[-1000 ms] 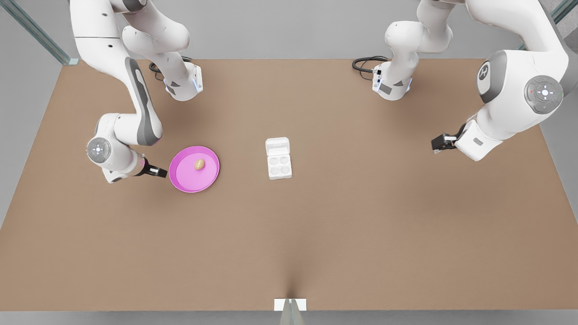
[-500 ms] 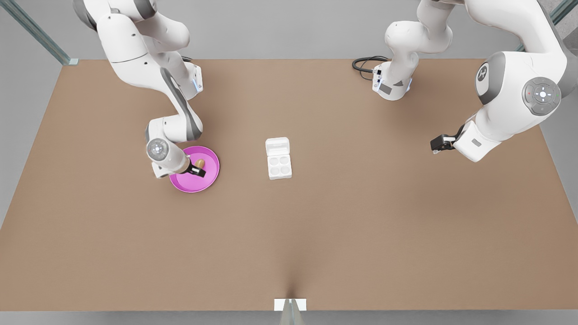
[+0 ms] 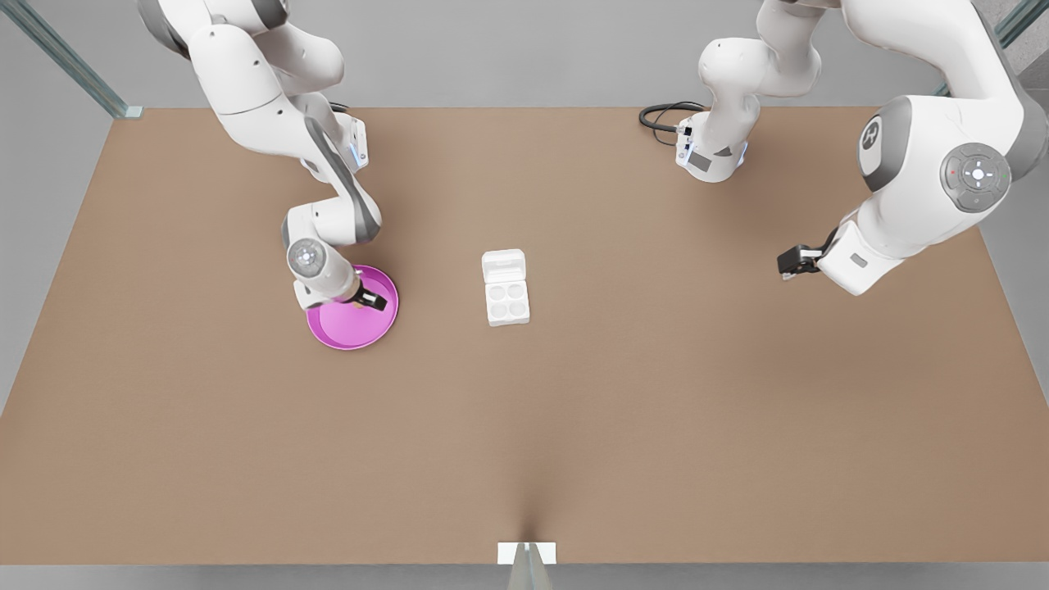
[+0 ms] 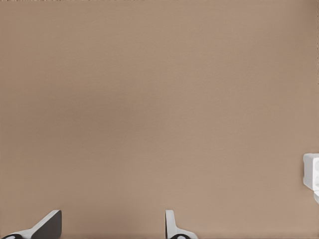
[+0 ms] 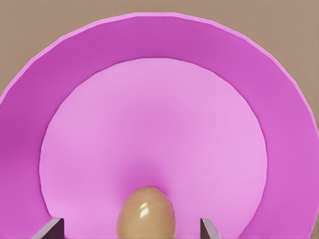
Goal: Pack egg into the box and close the box lid
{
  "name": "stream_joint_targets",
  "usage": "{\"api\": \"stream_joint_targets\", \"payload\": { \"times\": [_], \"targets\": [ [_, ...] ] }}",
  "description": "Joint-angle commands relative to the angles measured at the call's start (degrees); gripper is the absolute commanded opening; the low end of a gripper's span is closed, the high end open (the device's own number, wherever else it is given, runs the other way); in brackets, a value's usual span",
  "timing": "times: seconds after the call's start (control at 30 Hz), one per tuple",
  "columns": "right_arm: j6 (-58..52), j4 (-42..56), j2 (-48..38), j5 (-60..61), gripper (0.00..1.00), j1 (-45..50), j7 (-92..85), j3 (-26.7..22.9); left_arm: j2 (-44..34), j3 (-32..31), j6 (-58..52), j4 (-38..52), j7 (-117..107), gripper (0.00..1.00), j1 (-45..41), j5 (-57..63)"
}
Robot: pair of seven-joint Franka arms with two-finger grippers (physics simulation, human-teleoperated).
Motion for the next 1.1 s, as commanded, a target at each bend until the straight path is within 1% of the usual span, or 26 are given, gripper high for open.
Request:
{"api": "stream_joint_targets", "payload": {
  "times": [0.0,0.17,0.2,0.27,0.3,0.57,0.6,0.63,0.67,0.9,1.07],
  "targets": [
    [0.04,-0.06,-0.01,0.05,1.0,0.01,-0.01,-0.01,-0.05,0.0,-0.05,0.0,0.0,1.0,0.2,0.09],
    [0.04,-0.76,0.26,0.05,1.0,-0.16,-0.45,-0.01,0.12,0.0,-0.05,0.0,0.0,1.0,0.2,0.09],
    [0.04,-0.76,0.26,0.05,0.93,-0.6,-0.62,-0.01,0.12,0.0,-0.05,0.0,0.0,1.0,0.2,0.09],
    [0.04,-0.67,0.52,0.05,0.72,-0.6,-0.62,-0.01,0.21,0.0,-0.05,0.0,0.0,1.0,0.2,0.09],
    [0.04,-0.67,0.52,0.05,0.69,-0.69,-0.62,-0.01,0.21,0.0,-0.05,0.0,0.0,1.0,0.2,0.09],
    [0.13,-0.41,0.87,0.05,0.66,-0.78,-0.62,-0.01,0.3,0.0,-0.05,0.0,0.0,1.0,0.2,0.18],
    [0.22,-0.32,0.87,-0.03,0.63,-1.13,-0.71,-0.01,0.3,0.0,-0.05,0.0,0.0,1.0,0.11,0.18],
    [0.22,-0.32,0.96,-0.03,0.63,-1.39,-0.71,-0.01,0.3,0.0,-0.05,0.0,0.0,1.0,0.2,0.18],
    [0.22,-0.32,0.96,-0.03,0.6,-1.39,-0.71,-0.01,0.3,0.0,-0.05,0.0,-0.09,1.0,0.2,0.09],
    [1.27,-0.67,1.58,0.05,0.6,-1.22,-0.71,-0.01,0.56,0.0,-0.05,-0.09,-0.18,1.0,0.2,0.09],
    [1.27,-0.59,1.66,-0.03,0.57,-1.22,-0.71,-0.01,0.65,0.0,-0.05,0.0,-0.18,1.0,0.11,0.09]
  ]
}}
